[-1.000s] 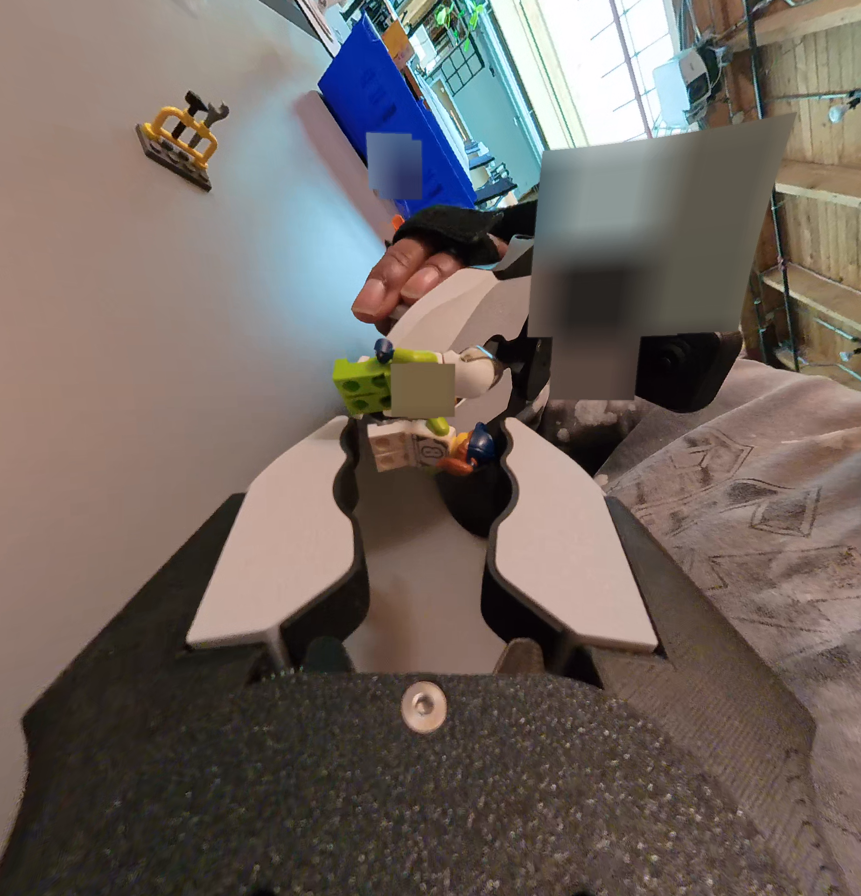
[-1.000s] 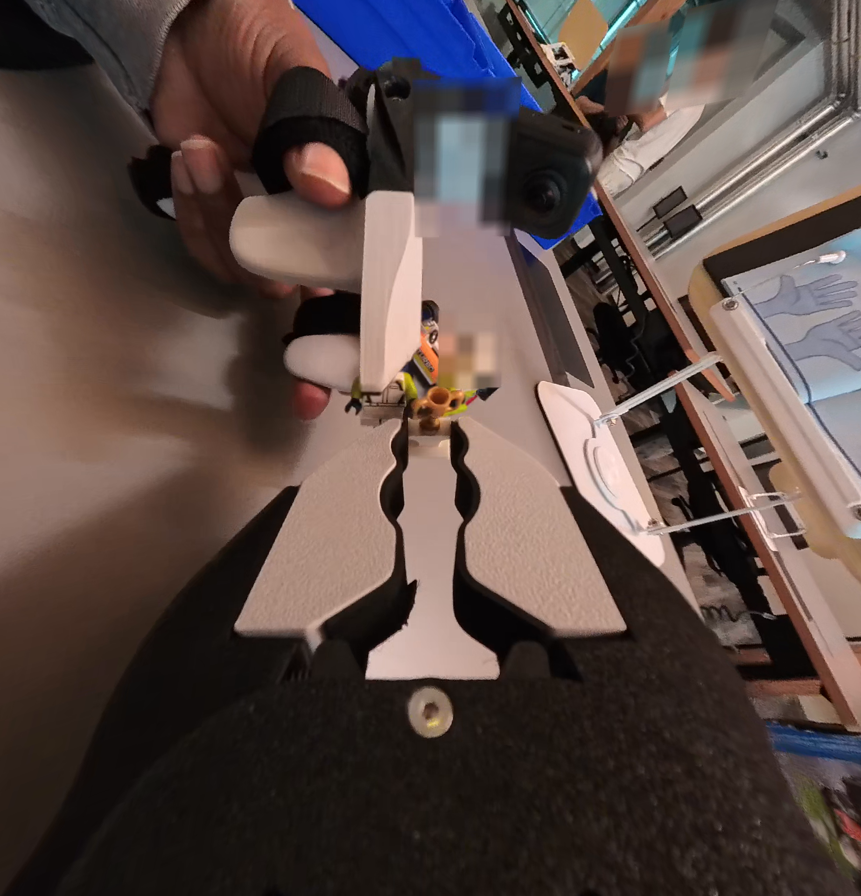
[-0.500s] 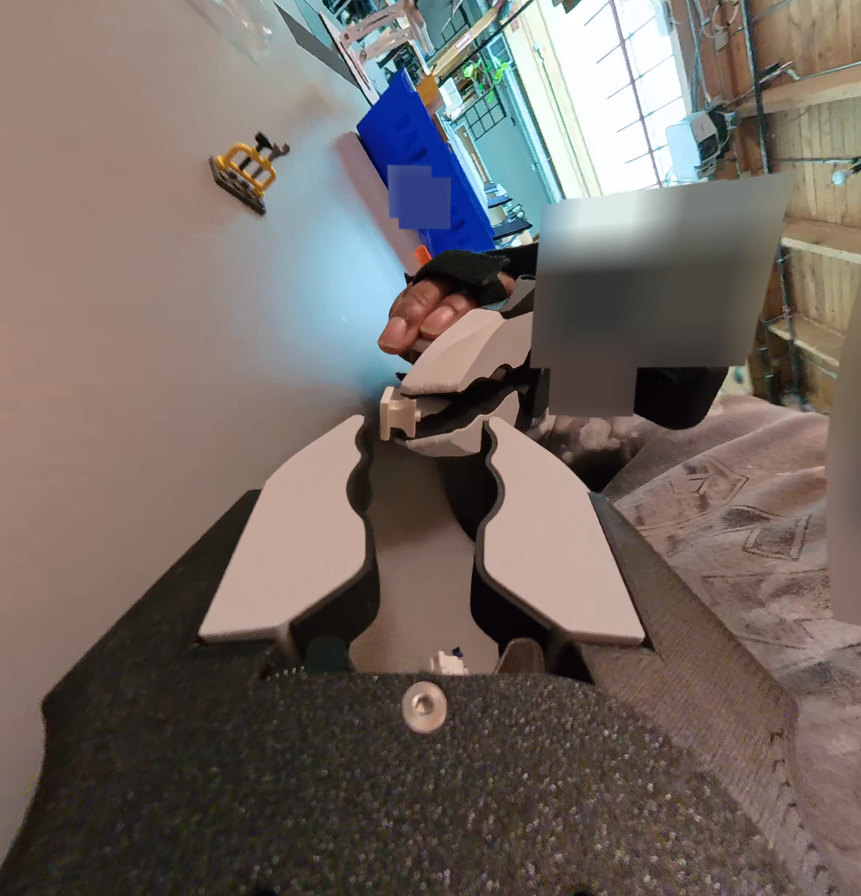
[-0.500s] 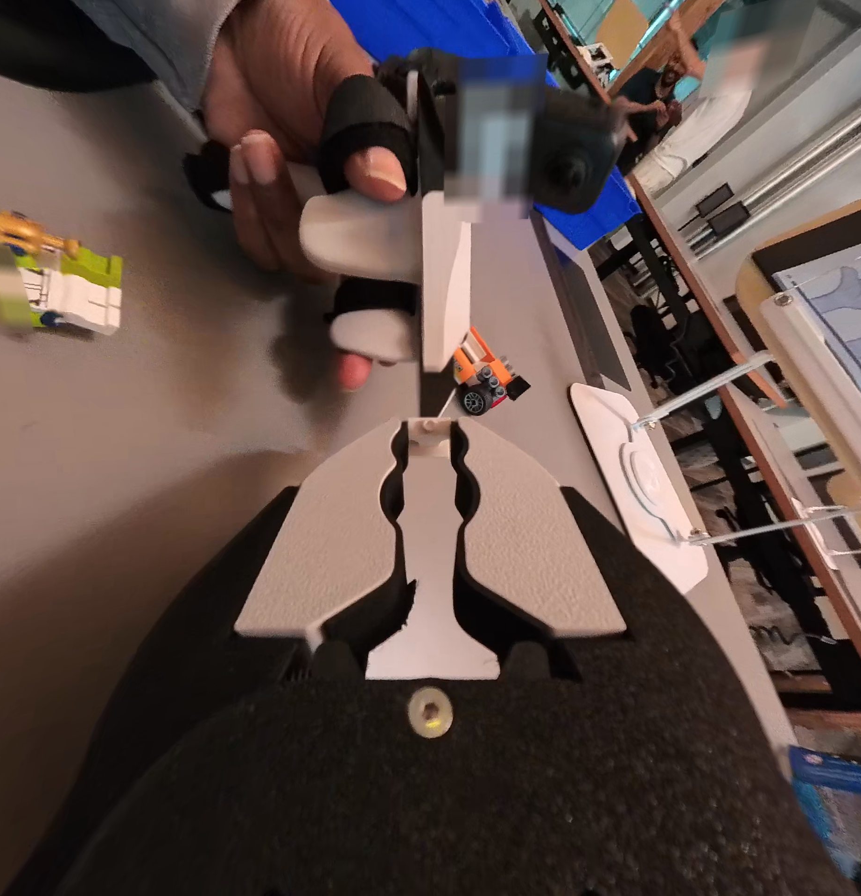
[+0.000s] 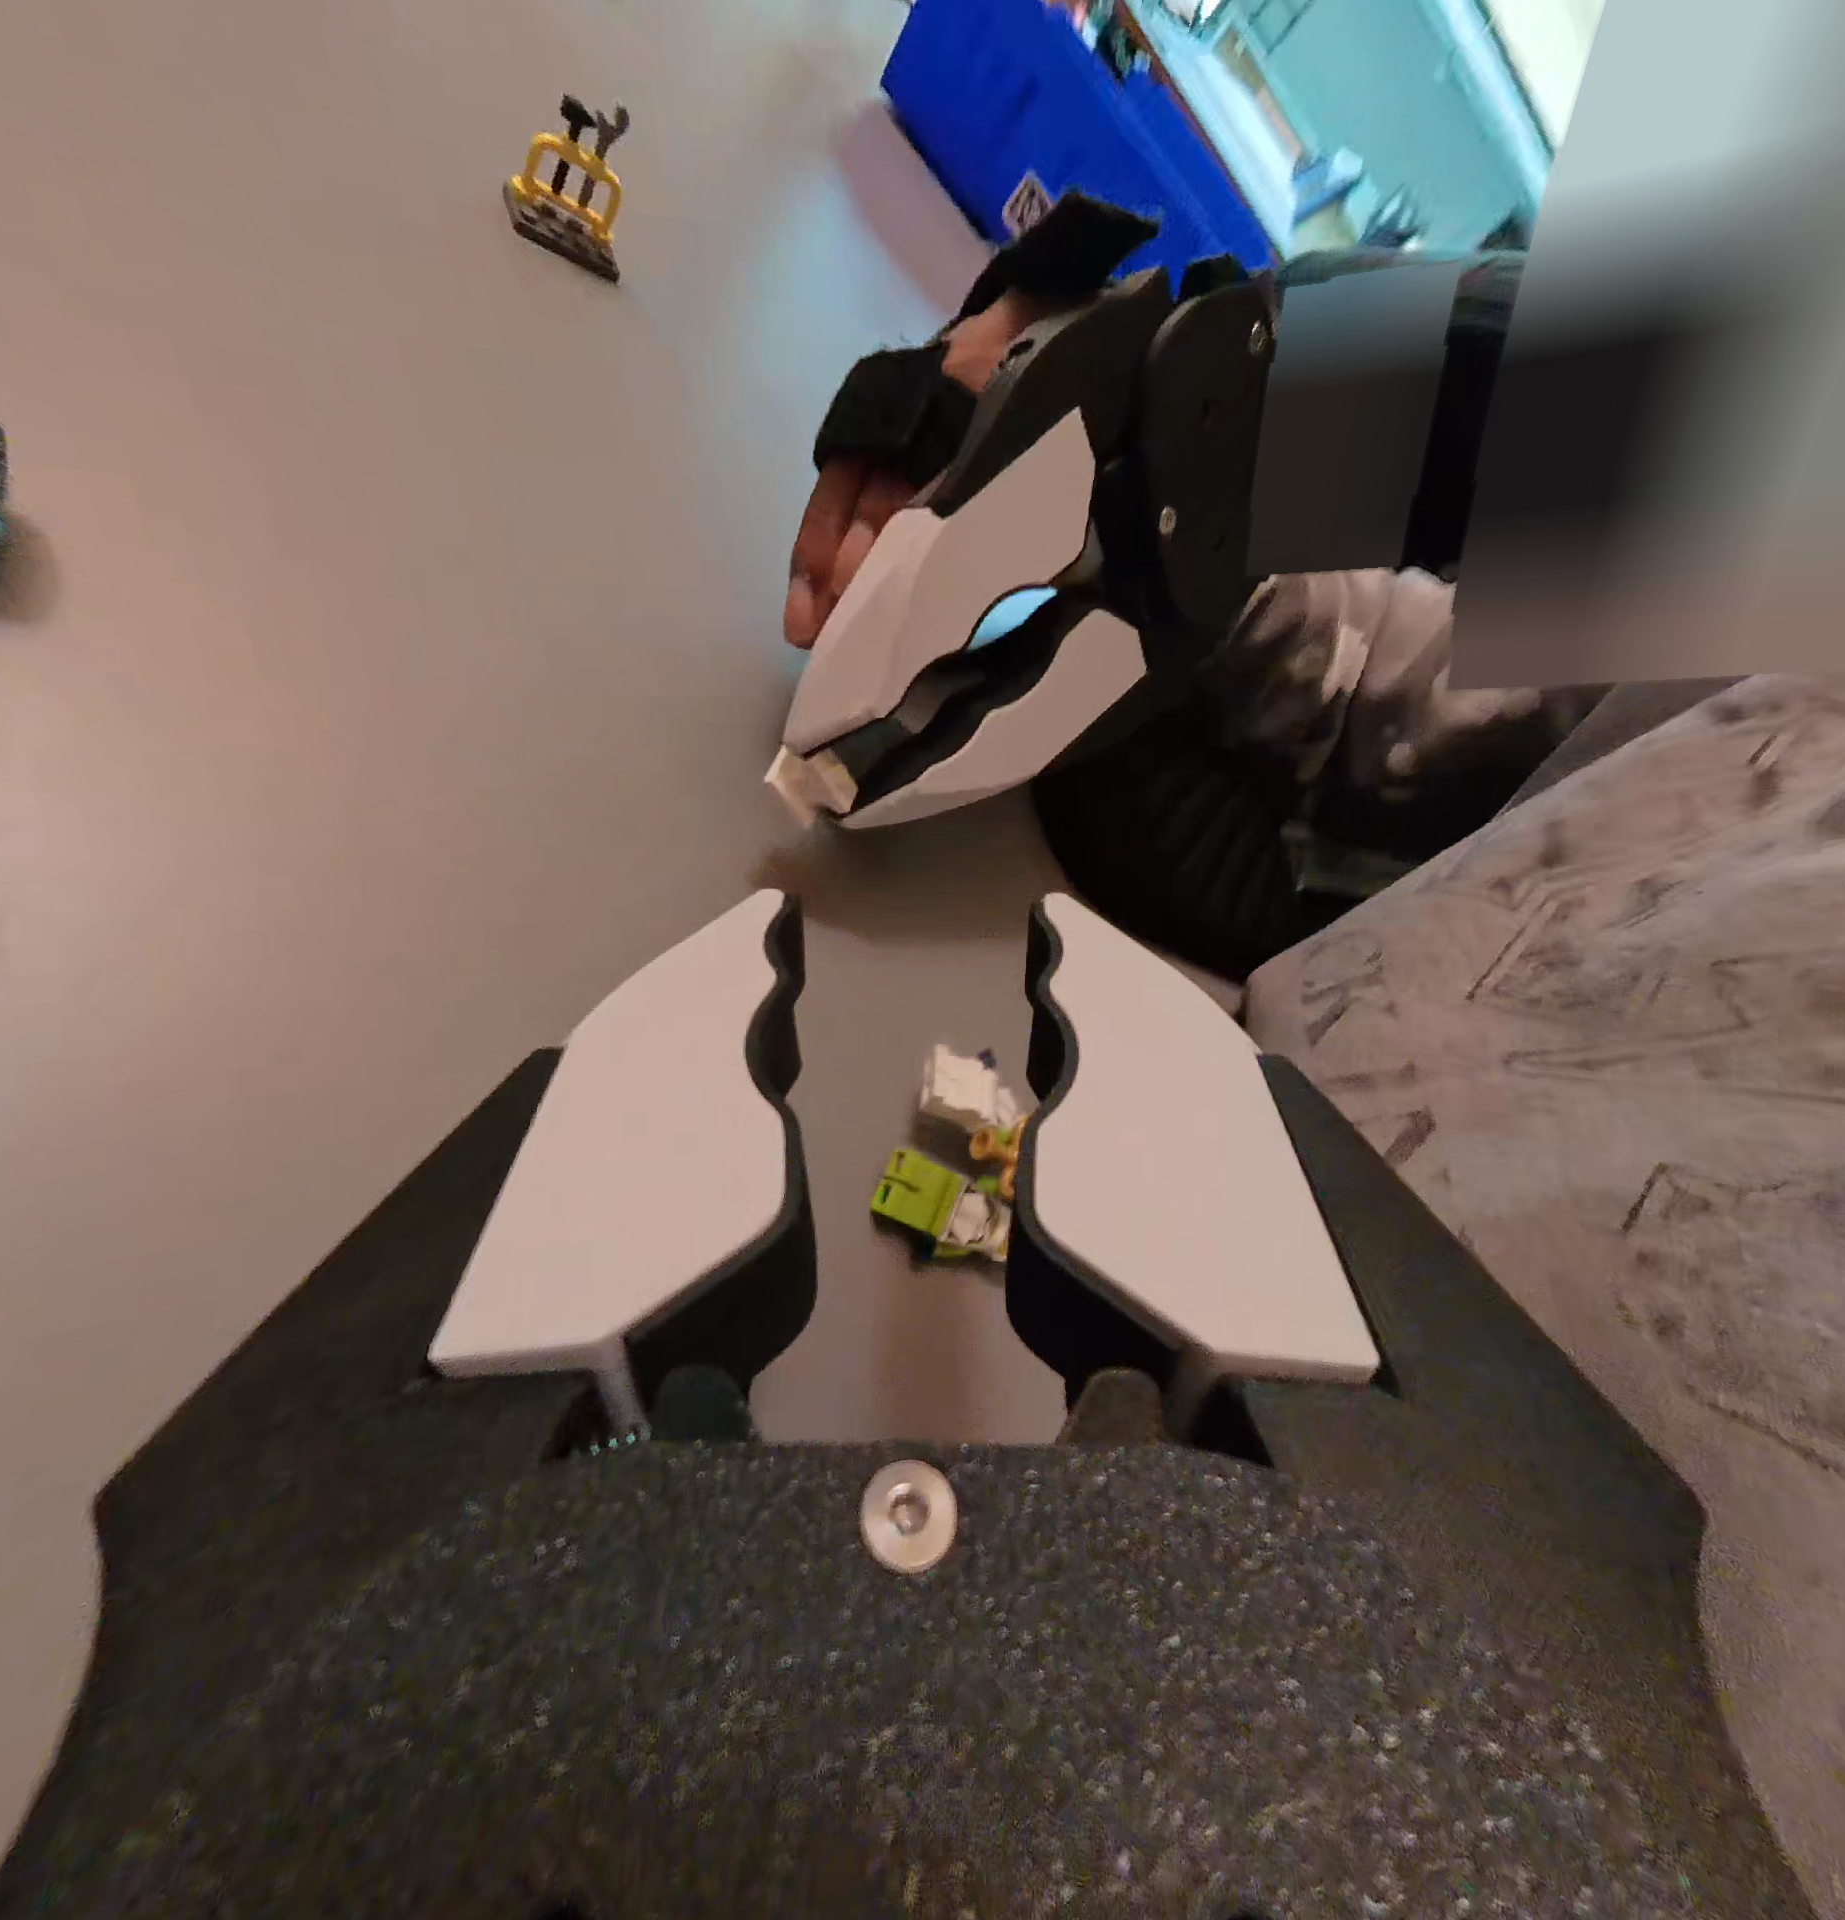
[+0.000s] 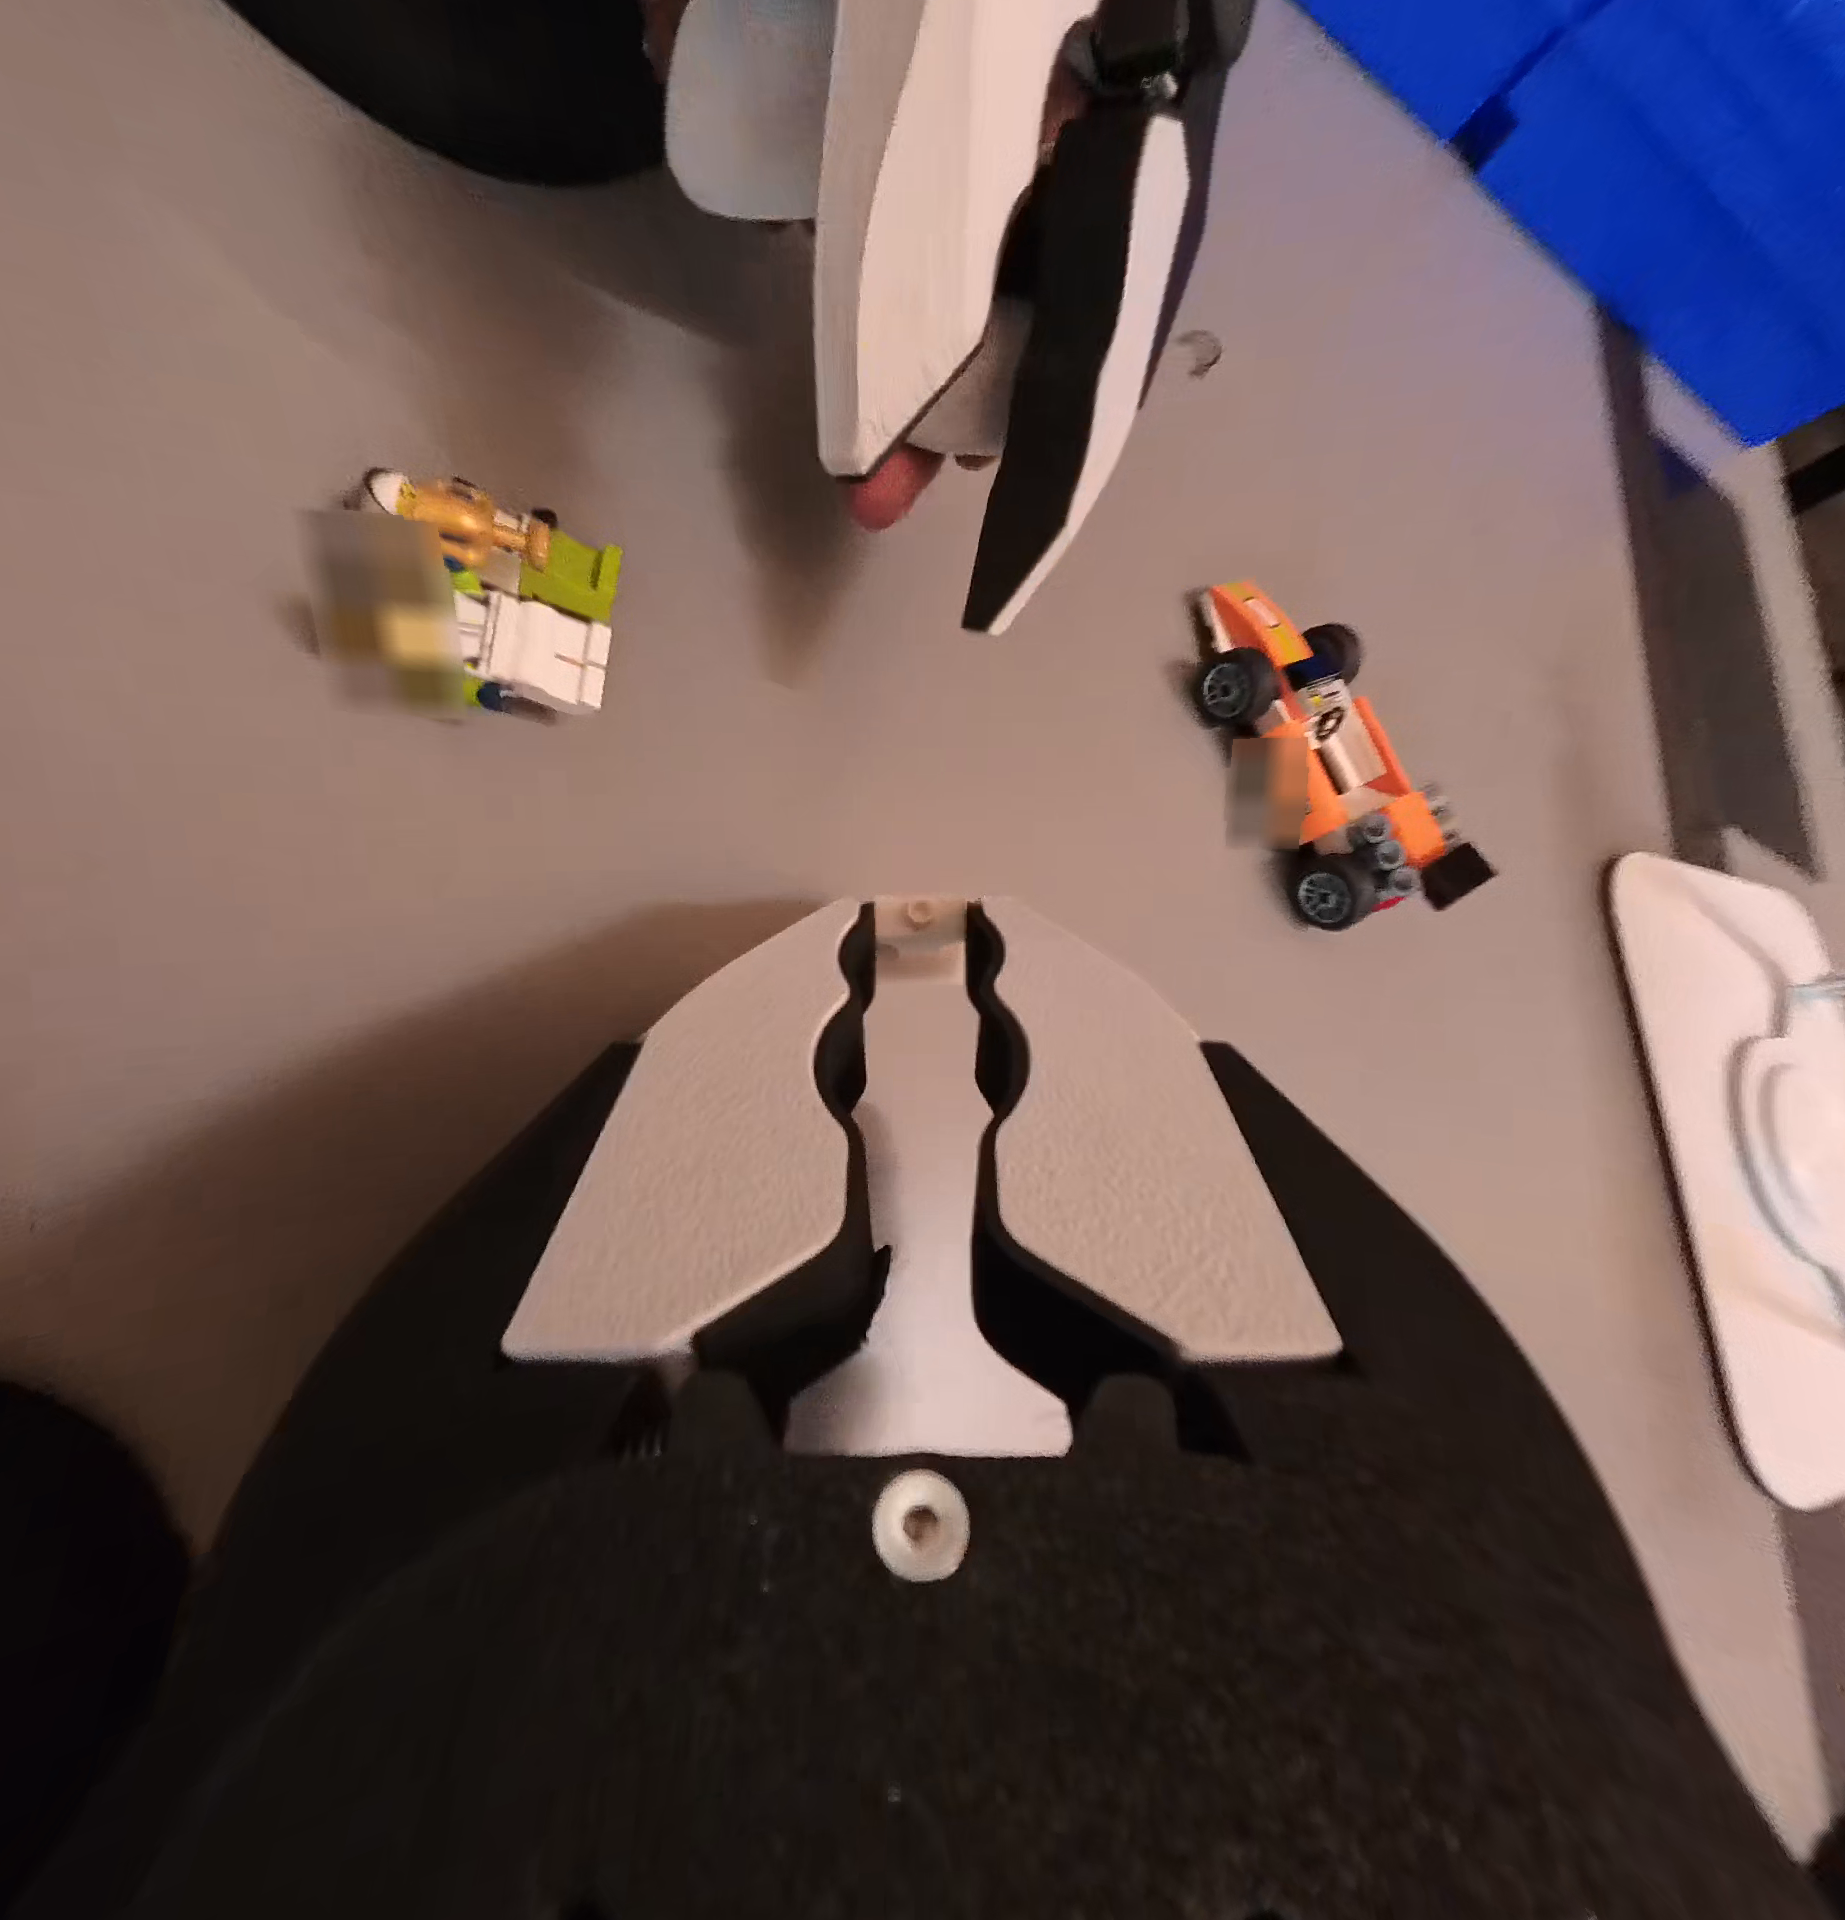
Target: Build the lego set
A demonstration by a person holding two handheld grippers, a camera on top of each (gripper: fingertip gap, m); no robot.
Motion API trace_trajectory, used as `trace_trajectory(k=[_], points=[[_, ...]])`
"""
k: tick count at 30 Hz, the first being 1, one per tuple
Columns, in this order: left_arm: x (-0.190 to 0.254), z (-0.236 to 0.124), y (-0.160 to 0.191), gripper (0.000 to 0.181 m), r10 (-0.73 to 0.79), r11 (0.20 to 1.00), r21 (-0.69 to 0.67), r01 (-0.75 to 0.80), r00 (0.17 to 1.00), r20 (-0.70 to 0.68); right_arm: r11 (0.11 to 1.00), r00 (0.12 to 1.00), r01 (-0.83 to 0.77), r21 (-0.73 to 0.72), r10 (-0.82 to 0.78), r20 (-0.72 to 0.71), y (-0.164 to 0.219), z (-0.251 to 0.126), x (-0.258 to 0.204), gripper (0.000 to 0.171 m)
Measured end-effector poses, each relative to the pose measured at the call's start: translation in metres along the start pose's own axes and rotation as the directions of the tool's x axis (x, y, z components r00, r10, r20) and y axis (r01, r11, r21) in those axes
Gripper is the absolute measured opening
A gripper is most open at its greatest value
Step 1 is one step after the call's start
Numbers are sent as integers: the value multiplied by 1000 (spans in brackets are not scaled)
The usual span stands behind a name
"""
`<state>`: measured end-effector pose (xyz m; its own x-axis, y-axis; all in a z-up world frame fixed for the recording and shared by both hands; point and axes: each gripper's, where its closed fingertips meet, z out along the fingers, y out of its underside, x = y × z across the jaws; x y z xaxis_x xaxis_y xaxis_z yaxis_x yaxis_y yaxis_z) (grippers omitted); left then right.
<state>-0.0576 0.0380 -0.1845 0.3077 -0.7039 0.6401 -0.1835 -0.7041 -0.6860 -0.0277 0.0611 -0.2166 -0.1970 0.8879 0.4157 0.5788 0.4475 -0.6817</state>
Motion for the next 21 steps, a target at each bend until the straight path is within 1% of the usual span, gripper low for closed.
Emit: trace_trajectory(k=[2,3,5,8,10,13,14,17,18,21], points=[[0,3,-4,40,-50,998,40,50,999,-14,996,995,-81,-41,83,50,1,3,0,16],[-4,5,-5,39,-70,997,45,70,998,6,990,990,-129,-64,132,45,2,4,4,16],[-14,12,-7,39,-118,992,47,115,991,61,971,972,-228,-74,231,36,-1,6,10,16],[-16,18,-19,39,-150,984,98,145,988,46,925,926,-376,-46,377,24,-9,7,16,16],[-18,20,-22,40,-123,988,100,119,991,43,860,860,-509,-24,510,9,-9,6,22,16],[-17,23,-19,39,-22,997,74,19,999,43,707,708,-706,-28,706,-12,3,5,26,16],[-20,25,-14,40,9,999,45,-13,997,72,673,675,-738,-47,737,-45,11,5,26,16],[-27,31,-4,40,80,996,-38,-75,989,128,642,644,-763,-78,744,-179,34,7,32,16],[-27,31,-1,39,102,994,-61,-94,985,137,643,646,-761,-87,735,-207,38,8,32,16],[-22,27,3,39,160,984,-108,-145,976,145,682,687,-720,-129,674,-274,43,11,31,16]])
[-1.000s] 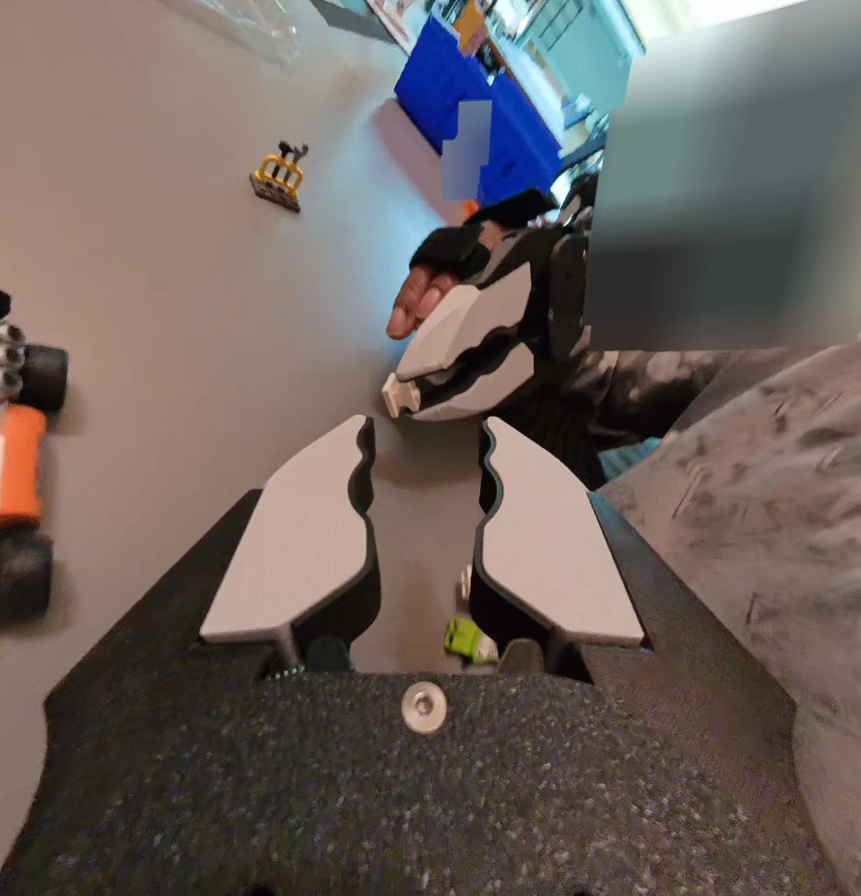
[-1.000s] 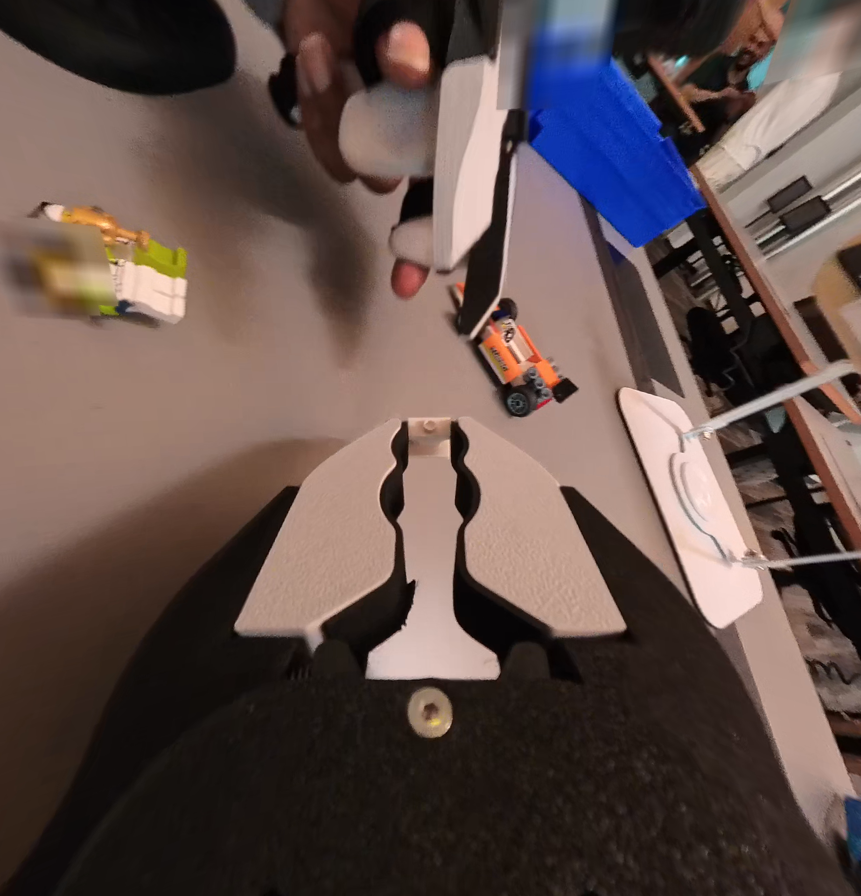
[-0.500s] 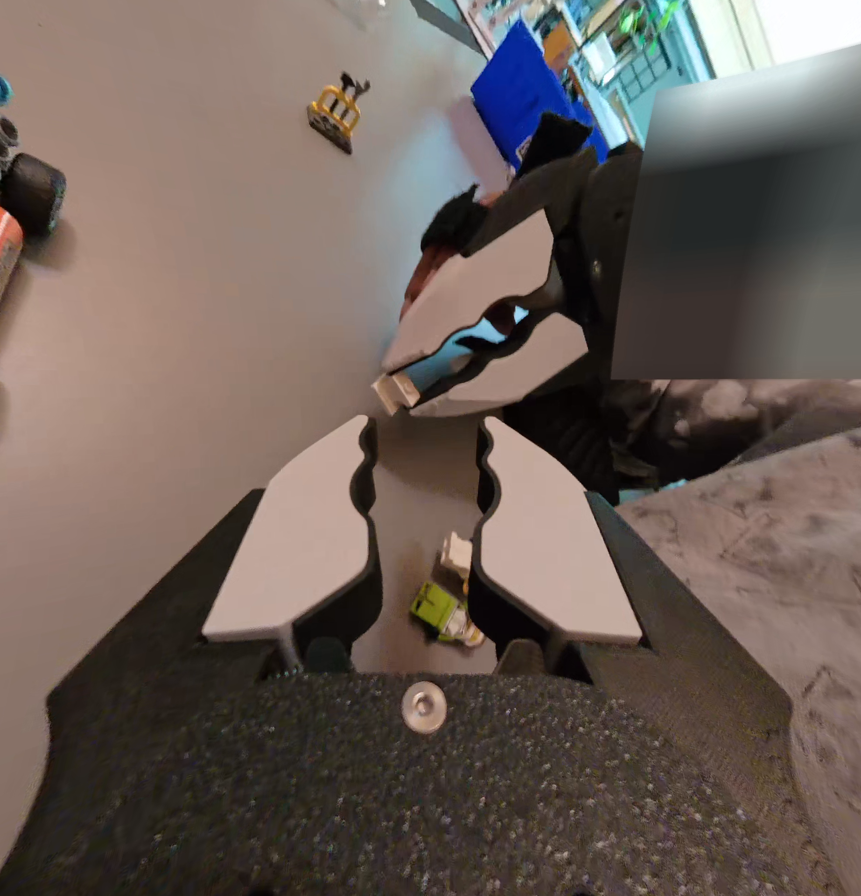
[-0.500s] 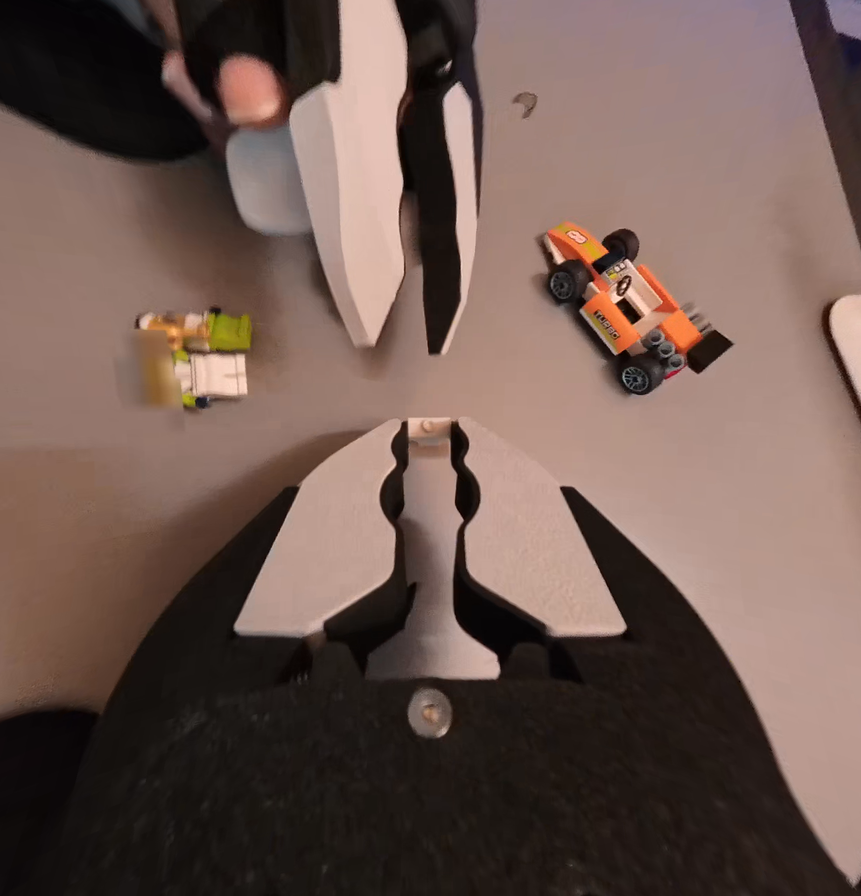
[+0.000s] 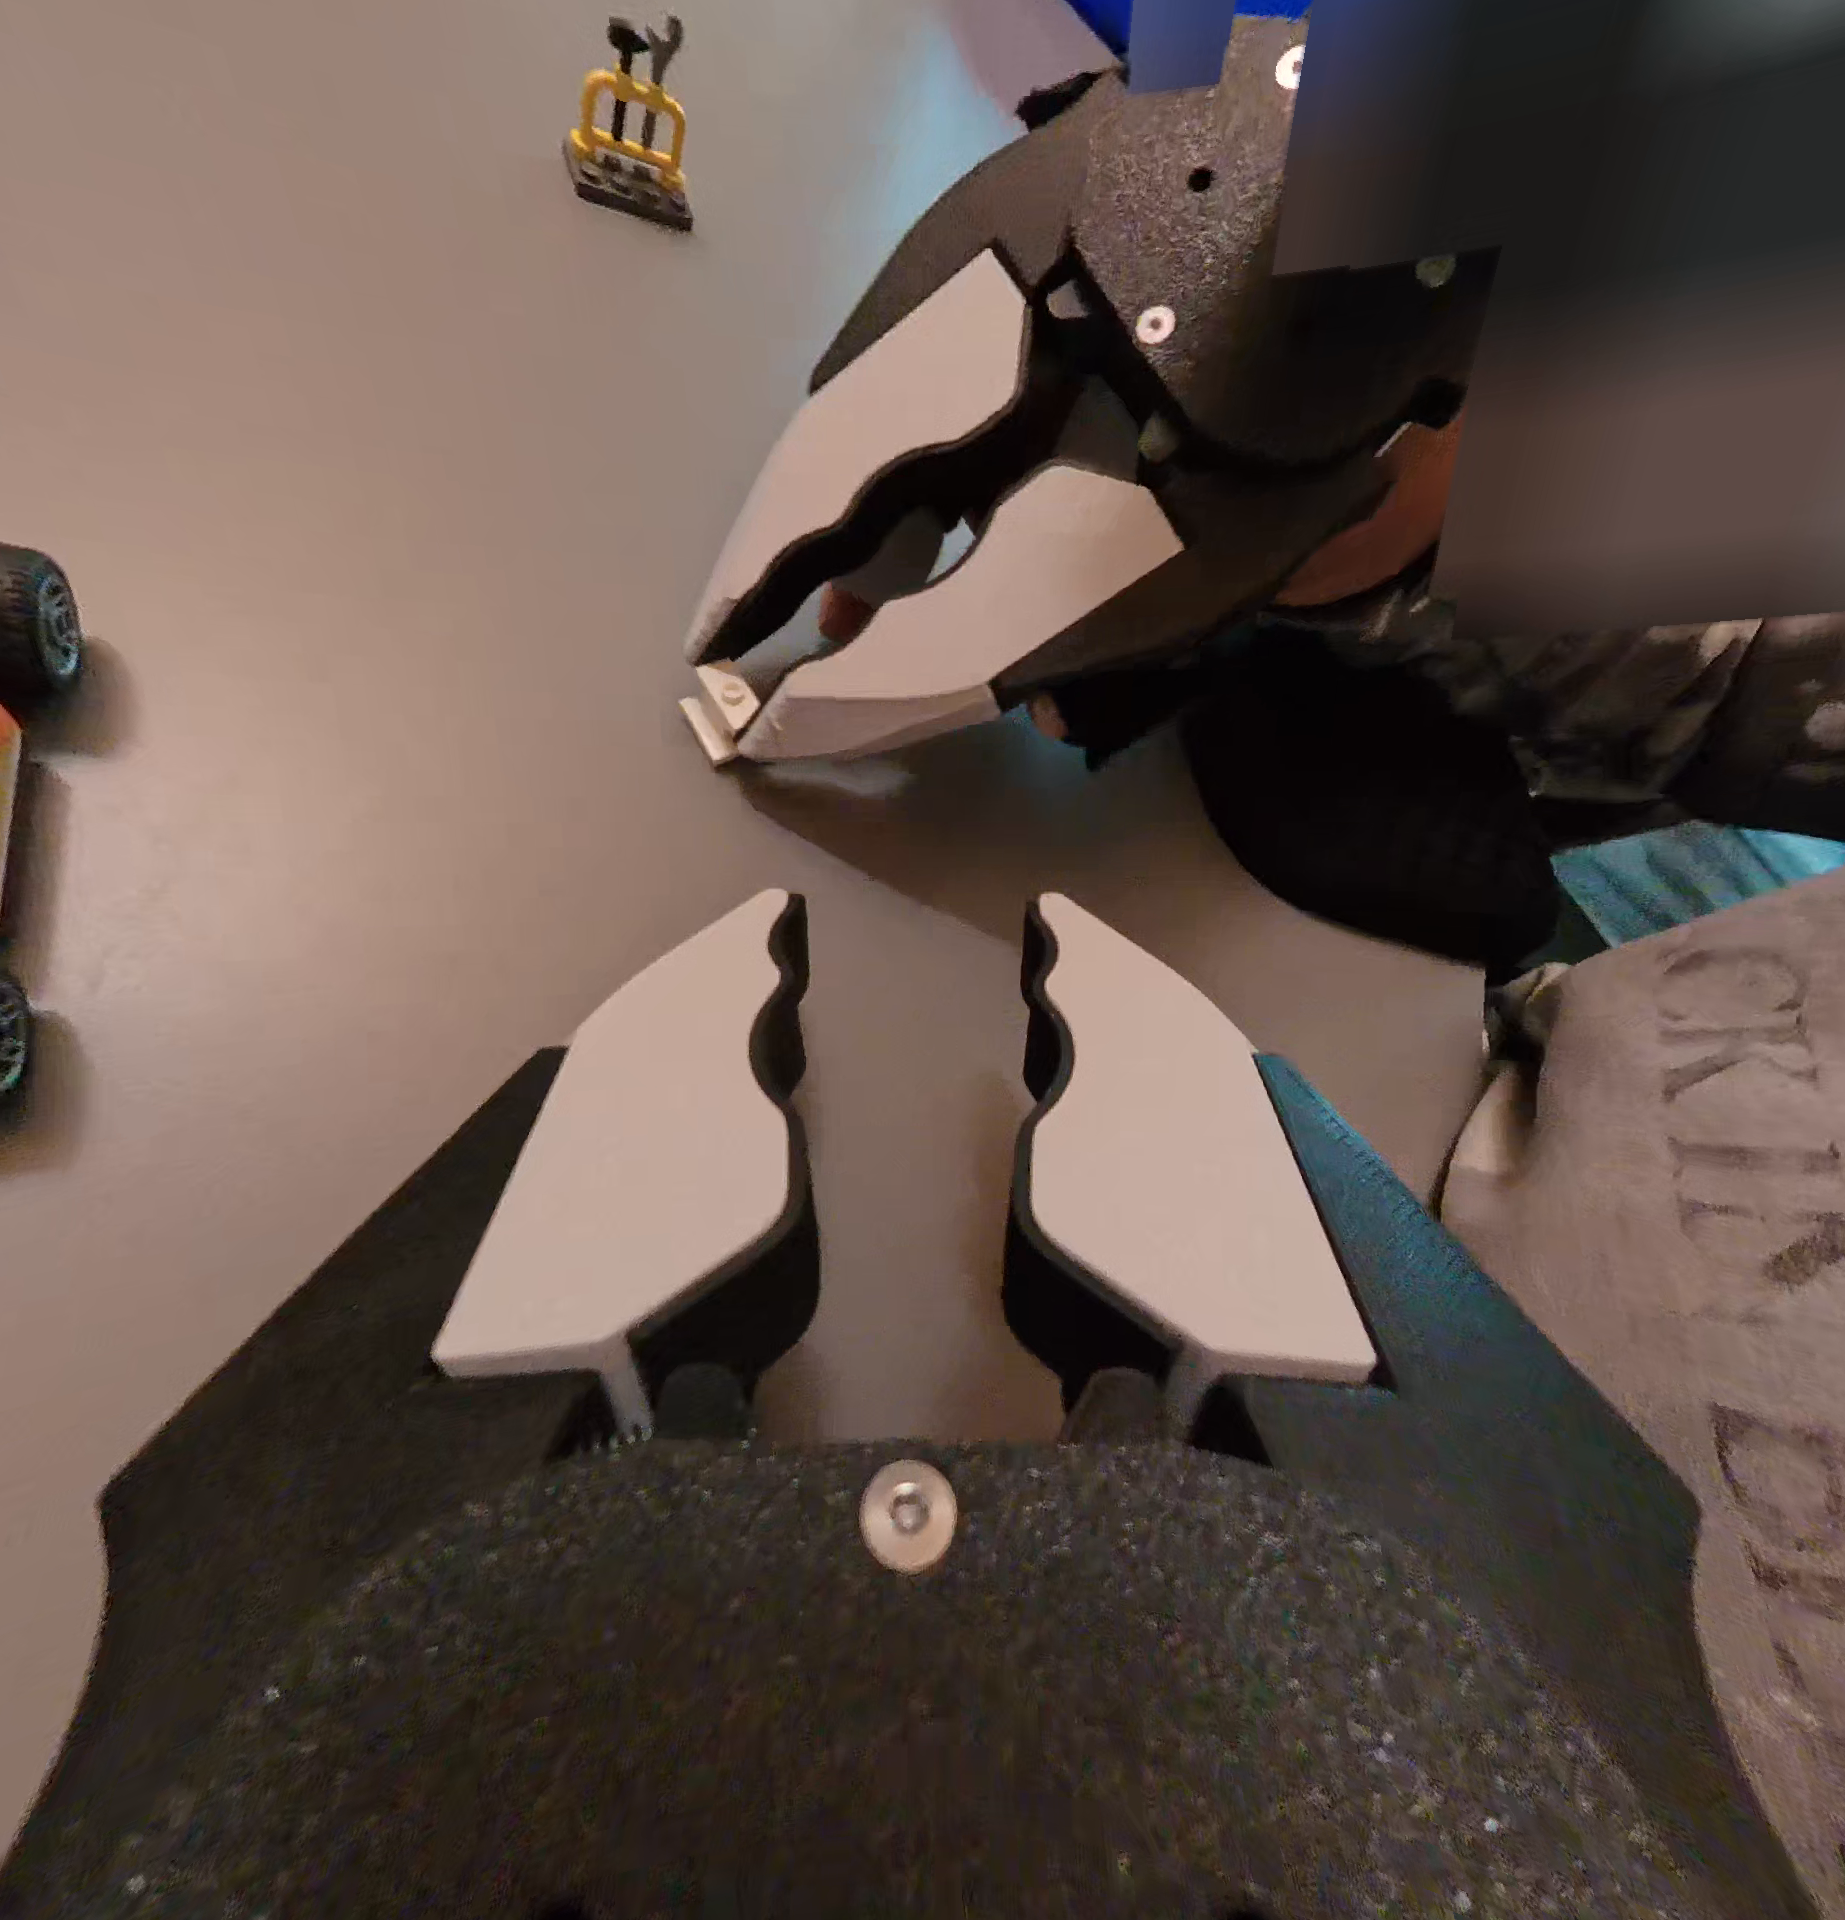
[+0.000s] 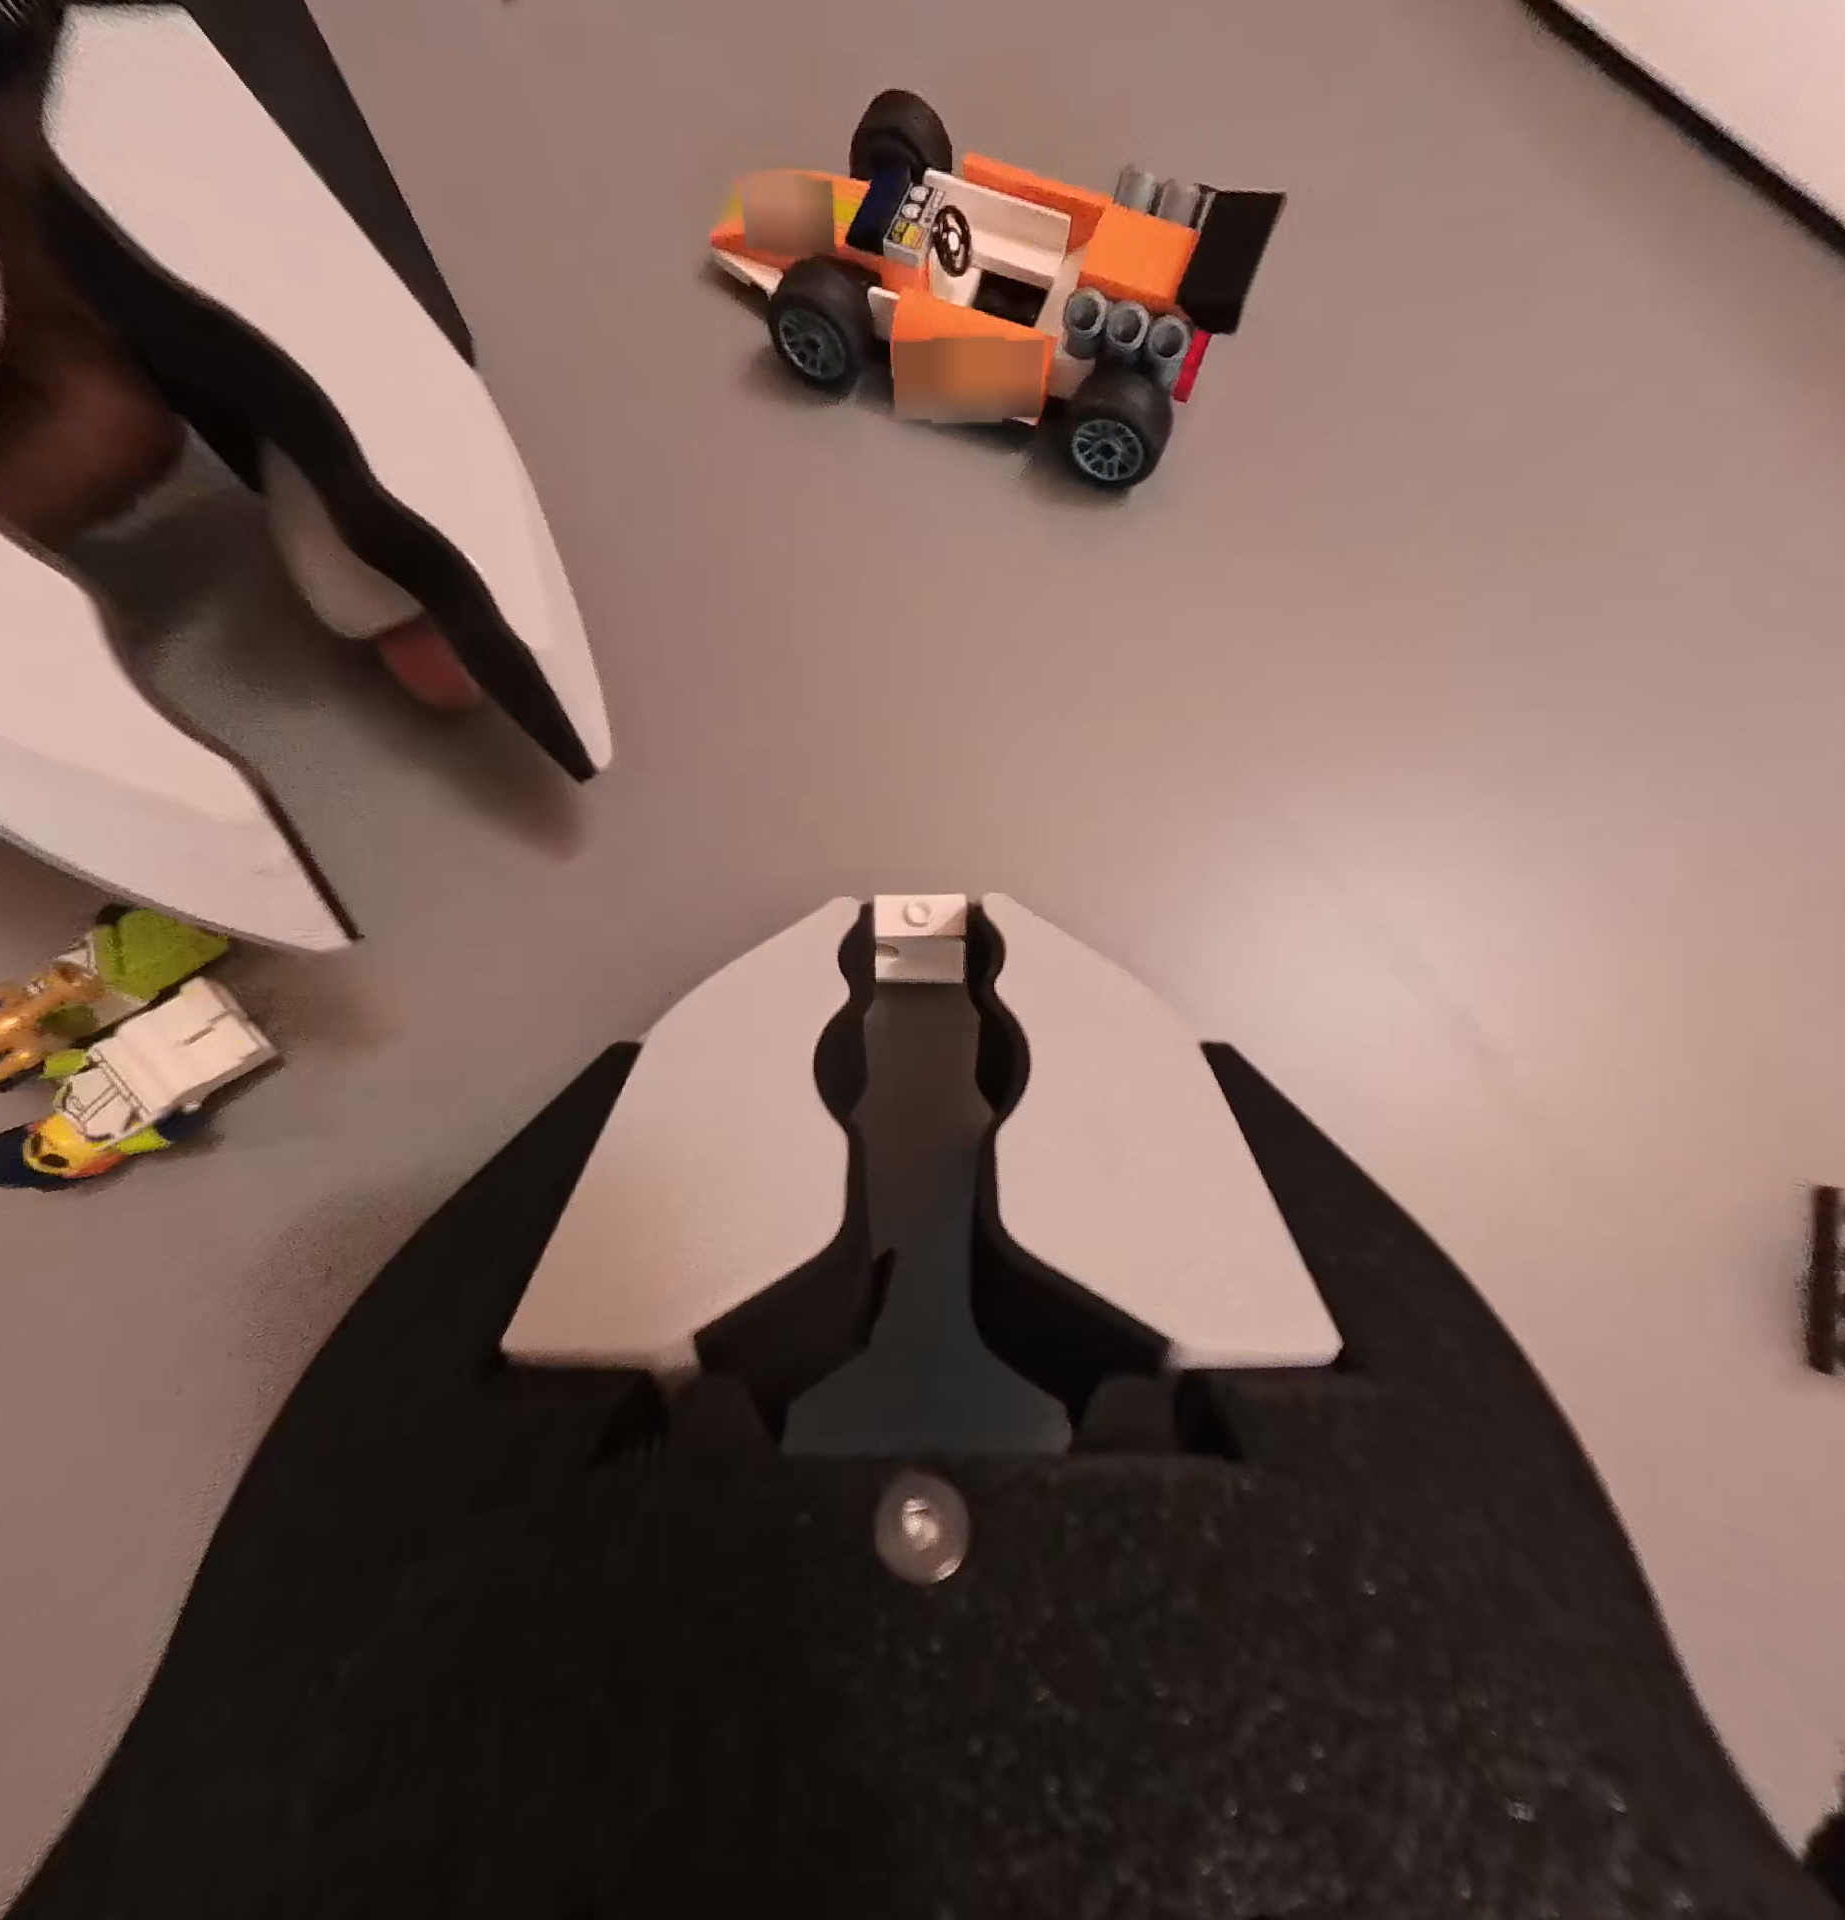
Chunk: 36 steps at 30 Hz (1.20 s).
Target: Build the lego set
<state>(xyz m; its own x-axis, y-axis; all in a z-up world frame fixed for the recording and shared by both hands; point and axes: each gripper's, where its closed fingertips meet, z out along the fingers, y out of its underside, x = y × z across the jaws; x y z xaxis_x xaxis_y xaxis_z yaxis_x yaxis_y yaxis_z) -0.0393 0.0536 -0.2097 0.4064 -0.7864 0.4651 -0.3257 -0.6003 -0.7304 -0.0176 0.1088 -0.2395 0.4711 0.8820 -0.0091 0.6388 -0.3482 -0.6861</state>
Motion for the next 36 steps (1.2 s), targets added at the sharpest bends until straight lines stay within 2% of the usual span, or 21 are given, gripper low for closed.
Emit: trace_trajectory(k=[2,4,7,9,12,14,19,22,25,27,29,31,32,34,36], points=[[4,-8,2,39,23,1000,-15,-23,1000,13,1000,1000,23,-11,-23,0,1,1,-4,17],[5,-20,6,39,48,998,-29,-47,998,51,999,999,44,-7,-44,-2,0,-2,-5,26],[10,-37,21,39,65,996,-63,-59,993,100,986,987,147,84,-152,56,-14,-18,-15,34],[14,-46,34,39,67,995,-82,-57,989,134,956,933,251,153,-281,226,-17,-34,-45,33],[25,-53,52,38,51,994,-103,-36,988,149,890,776,401,218,-456,436,-6,-55,-98,35],[34,-54,62,36,37,994,-109,-22,990,140,865,718,455,215,-498,486,1,-51,-121,39],[52,-55,74,32,30,992,-127,-17,994,102,816,653,558,149,-543,528,10,-27,-145,41],[59,-54,82,32,35,988,-151,-22,996,85,810,676,580,84,-537,504,12,-18,-141,20],[60,-54,82,33,24,991,-133,-13,996,81,868,768,496,30,-454,452,11,-17,-135,20],[62,-52,77,33,-8,996,-91,13,999,53,932,857,361,35,-347,381,3,-18,-129,20],[59,-49,66,35,-58,998,-14,58,998,35,984,943,145,101,-169,287,-13,-23,-118,20],[56,-48,47,40,-146,982,116,147,989,-19,968,981,-50,244,2,194,-32,-34,-105,20],[53,-50,34,41,-202,958,196,211,977,-64,945,988,-96,314,51,146,-39,-41,-99,20],[47,-62,6,43,-318,854,361,374,926,-206,903,996,-84,421,89,10,-47,-54,-89,20],[42,-71,-14,43,-399,736,423,529,843,-361,869,991,-33,494,92,-96,-54,-64,-90,20]])
